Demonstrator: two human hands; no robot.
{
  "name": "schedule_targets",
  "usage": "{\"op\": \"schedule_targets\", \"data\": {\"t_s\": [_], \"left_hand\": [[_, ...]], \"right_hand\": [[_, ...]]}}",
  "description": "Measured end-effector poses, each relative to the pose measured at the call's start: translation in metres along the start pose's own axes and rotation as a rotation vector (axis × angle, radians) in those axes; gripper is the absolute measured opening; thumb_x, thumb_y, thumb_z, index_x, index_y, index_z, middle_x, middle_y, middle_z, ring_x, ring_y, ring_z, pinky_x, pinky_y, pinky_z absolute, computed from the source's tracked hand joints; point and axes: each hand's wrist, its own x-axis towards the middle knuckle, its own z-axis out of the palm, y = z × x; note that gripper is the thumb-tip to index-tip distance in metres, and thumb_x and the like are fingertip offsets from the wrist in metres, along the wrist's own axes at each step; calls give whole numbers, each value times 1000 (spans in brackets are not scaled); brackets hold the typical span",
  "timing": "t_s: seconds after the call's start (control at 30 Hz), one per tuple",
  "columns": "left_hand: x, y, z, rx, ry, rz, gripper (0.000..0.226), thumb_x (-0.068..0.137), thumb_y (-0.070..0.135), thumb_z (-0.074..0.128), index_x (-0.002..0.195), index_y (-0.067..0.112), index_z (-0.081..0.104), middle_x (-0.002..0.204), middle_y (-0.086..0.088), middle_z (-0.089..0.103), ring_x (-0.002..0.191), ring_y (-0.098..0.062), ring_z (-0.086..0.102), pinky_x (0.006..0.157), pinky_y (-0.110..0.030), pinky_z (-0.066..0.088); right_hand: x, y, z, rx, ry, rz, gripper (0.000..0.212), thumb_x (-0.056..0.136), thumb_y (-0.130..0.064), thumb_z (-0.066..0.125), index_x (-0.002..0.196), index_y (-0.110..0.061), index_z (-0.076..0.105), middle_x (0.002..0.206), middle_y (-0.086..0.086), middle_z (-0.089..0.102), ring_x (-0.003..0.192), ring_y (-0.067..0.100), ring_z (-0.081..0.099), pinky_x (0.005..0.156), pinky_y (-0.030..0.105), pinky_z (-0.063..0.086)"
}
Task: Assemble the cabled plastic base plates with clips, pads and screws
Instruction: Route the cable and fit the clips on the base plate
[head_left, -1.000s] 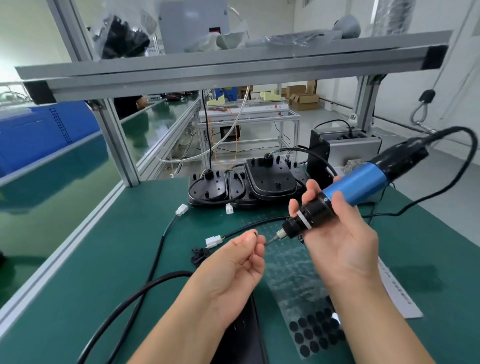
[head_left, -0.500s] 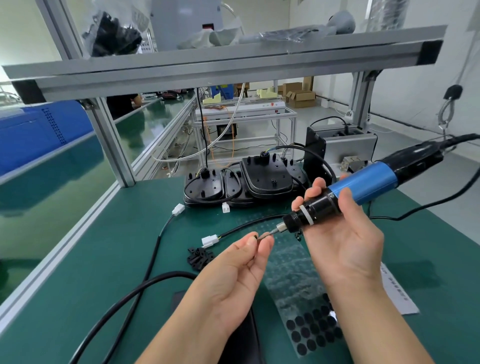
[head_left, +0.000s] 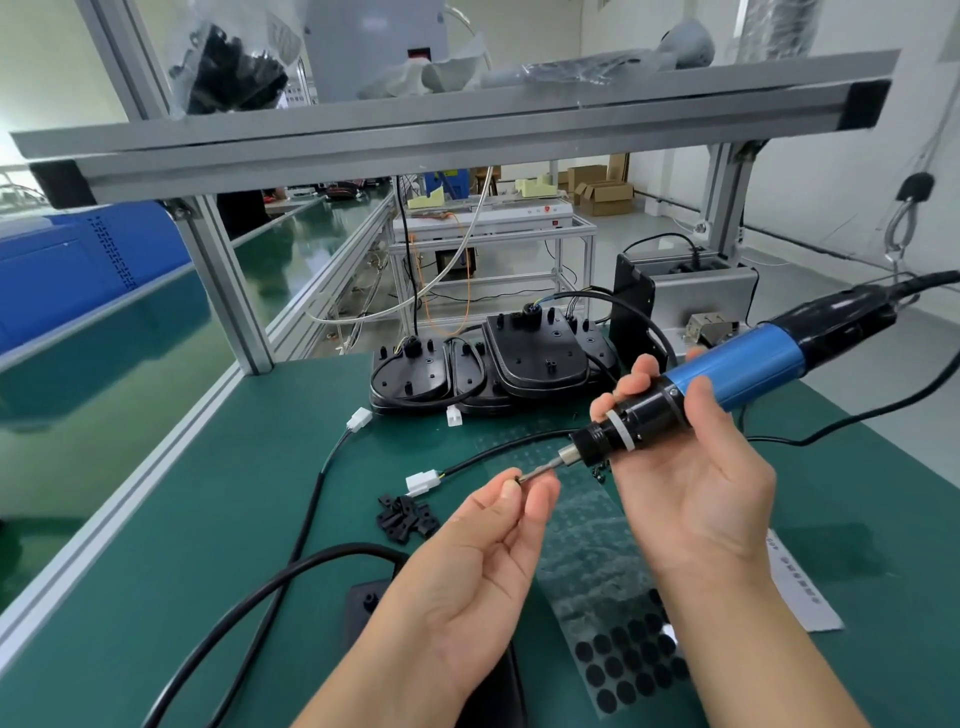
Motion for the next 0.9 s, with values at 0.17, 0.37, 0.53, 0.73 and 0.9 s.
{"op": "schedule_targets", "data": {"t_s": [0.17,0.37,0.53,0.73,0.9], "left_hand": [[0,-7,5,-4,21,60,26,77,-8,59,102,-15,58,92,-30,69,79,-32,72,60,-30,60],[3,-15,5,94,42,160,11,90,-6,52,98,-10,58,87,-27,71,78,-31,73,57,-24,58],[5,-17,3,200,26,237,10,91,-8,50,96,-4,57,92,-28,70,82,-32,72,61,-24,58],[0,-14,4,57,-64,84,19,78,-5,57,97,-3,60,95,-28,70,80,-31,73,58,-26,58],[-13,-9,2,203,-108,58,38,78,-4,60,116,-1,57,101,-24,70,90,-30,72,65,-26,59]], "right_hand": [[1,1,-2,16,17,9,24,80,-17,60,104,-18,57,96,8,65,85,19,62,79,38,53],[1,2,-1,23,40,-7,21,84,-18,60,105,-17,58,95,8,66,84,19,63,77,38,54],[0,0,0,41,70,-3,17,86,-18,58,103,-15,58,94,9,67,83,19,66,81,43,55],[1,1,2,40,68,-1,24,84,-18,58,108,-16,56,93,8,65,80,18,62,75,36,54],[0,-2,2,56,71,-6,17,85,-16,57,100,-17,65,94,10,63,79,19,60,74,36,52]]}}
